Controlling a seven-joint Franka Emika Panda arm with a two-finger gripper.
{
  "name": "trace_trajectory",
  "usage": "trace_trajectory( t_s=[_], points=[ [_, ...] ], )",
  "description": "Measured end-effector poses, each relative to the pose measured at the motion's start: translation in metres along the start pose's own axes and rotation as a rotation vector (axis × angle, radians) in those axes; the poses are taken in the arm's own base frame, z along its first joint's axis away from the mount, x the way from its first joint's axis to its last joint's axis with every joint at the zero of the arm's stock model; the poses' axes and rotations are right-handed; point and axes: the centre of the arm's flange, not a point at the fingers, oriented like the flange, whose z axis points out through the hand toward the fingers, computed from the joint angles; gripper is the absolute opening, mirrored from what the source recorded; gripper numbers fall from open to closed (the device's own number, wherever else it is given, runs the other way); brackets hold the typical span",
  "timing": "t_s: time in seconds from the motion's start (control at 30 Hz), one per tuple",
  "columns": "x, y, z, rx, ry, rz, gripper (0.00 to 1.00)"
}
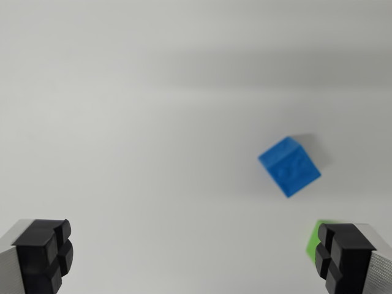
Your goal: Stack cube
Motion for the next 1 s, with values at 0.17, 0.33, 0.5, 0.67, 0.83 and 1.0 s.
trace_trajectory(
  t_s=[0.17, 0.33, 0.5, 0.67, 0.83, 1.0],
  points=[
    [0.001, 0.005, 0.004, -0.001, -0.001, 0.004, 1.0],
    [0.001, 0.012, 0.009, -0.002, -0.001, 0.008, 1.0],
    [0.001, 0.018, 0.014, -0.003, -0.003, 0.013, 1.0],
    [0.002, 0.027, 0.021, -0.004, -0.005, 0.02, 1.0],
    [0.002, 0.035, 0.028, -0.005, -0.007, 0.027, 1.0],
    [0.003, 0.047, 0.036, -0.005, -0.009, 0.035, 1.0]
  ],
)
